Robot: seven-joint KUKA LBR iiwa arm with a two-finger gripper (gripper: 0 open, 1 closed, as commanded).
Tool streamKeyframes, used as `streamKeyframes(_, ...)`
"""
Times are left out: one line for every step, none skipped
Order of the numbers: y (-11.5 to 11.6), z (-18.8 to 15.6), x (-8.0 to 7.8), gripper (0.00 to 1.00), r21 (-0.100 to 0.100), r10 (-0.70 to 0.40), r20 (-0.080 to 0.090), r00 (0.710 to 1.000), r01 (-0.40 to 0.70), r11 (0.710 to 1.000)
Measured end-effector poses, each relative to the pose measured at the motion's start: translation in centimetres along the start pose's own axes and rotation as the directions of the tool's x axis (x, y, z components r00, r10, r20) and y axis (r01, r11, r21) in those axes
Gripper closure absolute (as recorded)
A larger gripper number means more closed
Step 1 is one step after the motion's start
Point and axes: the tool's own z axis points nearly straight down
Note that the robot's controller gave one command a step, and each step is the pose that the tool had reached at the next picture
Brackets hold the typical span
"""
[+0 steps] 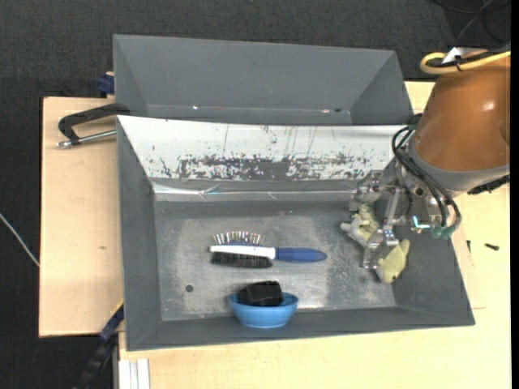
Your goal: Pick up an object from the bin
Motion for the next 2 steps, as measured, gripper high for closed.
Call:
streamKeyframes(18.8,17.2,-5.8,0.0,-0.004,0.069,0.012,0.998,-0.069,0.998)
streamKeyframes(15.4,16.9,-4.7,0.0,-0.007,0.283,0.012,0.959,-0.282,0.959)
